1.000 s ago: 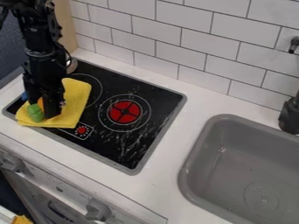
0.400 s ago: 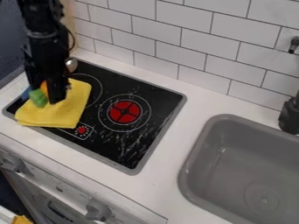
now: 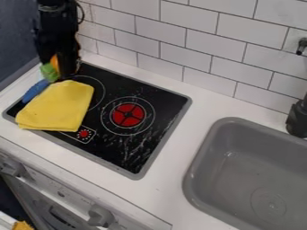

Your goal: Move the toy to the upper left side of the stove

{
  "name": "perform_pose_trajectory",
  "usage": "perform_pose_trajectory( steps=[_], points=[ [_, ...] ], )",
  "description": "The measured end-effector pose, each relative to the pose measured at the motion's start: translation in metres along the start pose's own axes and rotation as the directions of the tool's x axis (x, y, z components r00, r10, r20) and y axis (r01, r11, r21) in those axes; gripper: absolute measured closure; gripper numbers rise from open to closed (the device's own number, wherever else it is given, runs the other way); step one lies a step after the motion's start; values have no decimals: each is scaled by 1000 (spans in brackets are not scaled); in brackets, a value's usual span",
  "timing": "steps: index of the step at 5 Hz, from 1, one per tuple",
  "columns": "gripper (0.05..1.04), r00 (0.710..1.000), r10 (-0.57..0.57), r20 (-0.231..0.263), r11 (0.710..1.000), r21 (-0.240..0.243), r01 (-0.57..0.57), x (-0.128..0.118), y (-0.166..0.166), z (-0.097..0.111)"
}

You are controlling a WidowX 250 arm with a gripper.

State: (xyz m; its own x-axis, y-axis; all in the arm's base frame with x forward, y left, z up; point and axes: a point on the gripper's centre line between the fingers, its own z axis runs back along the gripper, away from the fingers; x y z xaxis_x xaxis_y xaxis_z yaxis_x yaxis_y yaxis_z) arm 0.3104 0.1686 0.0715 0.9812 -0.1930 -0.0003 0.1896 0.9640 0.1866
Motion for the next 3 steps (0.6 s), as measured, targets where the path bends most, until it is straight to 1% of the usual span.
perform_pose_trajectory(
  steps=[1, 2, 3],
  points=[
    [372, 1000, -28, 1, 1000, 3, 28, 16, 8, -7],
    [372, 998, -64, -9, 998, -23, 63, 29, 10, -27],
    [372, 996, -86, 6, 996, -24, 86, 40, 13, -32]
  ],
)
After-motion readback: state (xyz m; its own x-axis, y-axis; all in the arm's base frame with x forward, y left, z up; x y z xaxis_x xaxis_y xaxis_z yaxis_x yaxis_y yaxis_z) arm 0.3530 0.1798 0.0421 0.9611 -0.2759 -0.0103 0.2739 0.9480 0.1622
